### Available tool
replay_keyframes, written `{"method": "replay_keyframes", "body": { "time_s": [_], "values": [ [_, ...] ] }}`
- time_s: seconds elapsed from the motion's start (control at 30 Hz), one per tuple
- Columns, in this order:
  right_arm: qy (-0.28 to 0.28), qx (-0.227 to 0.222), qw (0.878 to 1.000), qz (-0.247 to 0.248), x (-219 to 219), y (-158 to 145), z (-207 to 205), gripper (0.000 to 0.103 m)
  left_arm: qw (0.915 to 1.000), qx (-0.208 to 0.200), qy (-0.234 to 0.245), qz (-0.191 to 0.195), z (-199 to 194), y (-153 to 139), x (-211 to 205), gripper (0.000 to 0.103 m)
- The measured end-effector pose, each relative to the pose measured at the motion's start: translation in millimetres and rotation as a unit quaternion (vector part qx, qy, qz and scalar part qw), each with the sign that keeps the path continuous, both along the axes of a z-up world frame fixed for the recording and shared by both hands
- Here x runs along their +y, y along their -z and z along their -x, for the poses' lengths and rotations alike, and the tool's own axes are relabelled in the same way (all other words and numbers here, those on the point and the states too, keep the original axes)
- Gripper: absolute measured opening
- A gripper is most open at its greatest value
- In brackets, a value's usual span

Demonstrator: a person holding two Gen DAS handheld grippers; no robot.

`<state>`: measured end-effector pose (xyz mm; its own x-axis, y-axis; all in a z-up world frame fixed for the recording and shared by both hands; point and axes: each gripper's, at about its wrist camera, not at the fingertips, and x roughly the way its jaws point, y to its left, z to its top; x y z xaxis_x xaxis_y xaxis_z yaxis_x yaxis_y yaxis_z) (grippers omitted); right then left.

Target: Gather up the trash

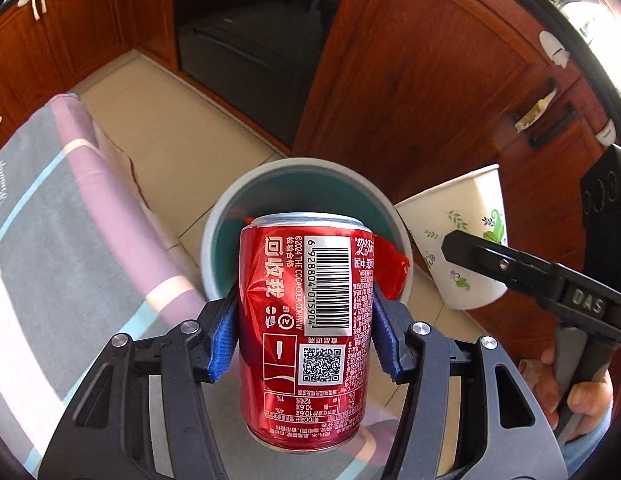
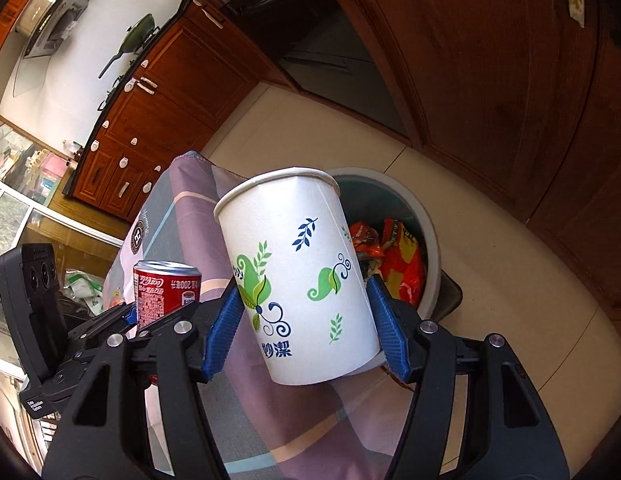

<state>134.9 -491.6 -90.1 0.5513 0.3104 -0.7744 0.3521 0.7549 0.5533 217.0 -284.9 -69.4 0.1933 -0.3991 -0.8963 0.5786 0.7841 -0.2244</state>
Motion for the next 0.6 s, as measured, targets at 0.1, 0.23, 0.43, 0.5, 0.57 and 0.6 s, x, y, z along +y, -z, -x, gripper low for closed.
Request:
{"method": "replay_keyframes", "body": {
  "time_s": [0.1,0.23,0.43,0.5,0.57,0.6],
  "values": [
    [0.004,0.007,1.0,0.004,-6.0,2.3,-3.0,0.06,1.0,-0.002,0.001,-0.009,-4.8,7.4,-9.2,0.074],
    [0.001,0.017,1.0,0.007,-6.5,7.1,-8.8,0.06,0.9998,-0.006,-0.005,-0.016,-6.9,11.6,-7.9,0.078],
    [-0.012,0.03,0.999,0.009,1.8,19.1,-23.2,0.062,0.999,-0.014,-0.024,-0.035,-7.8,18.0,5.0,0.08],
    [-0.018,0.035,0.999,0.016,6.0,22.1,-27.7,0.064,0.9985,-0.021,-0.027,-0.043,-5.1,18.3,11.6,0.087],
    [-0.018,0.044,0.999,0.012,7.6,25.5,-31.0,0.078,0.9981,-0.026,-0.029,-0.048,-4.3,18.6,21.3,0.093],
    [-0.013,0.046,0.999,0.01,7.5,26.8,-31.3,0.082,0.9978,-0.031,-0.031,-0.051,-3.0,18.1,23.6,0.094]
  ]
}}
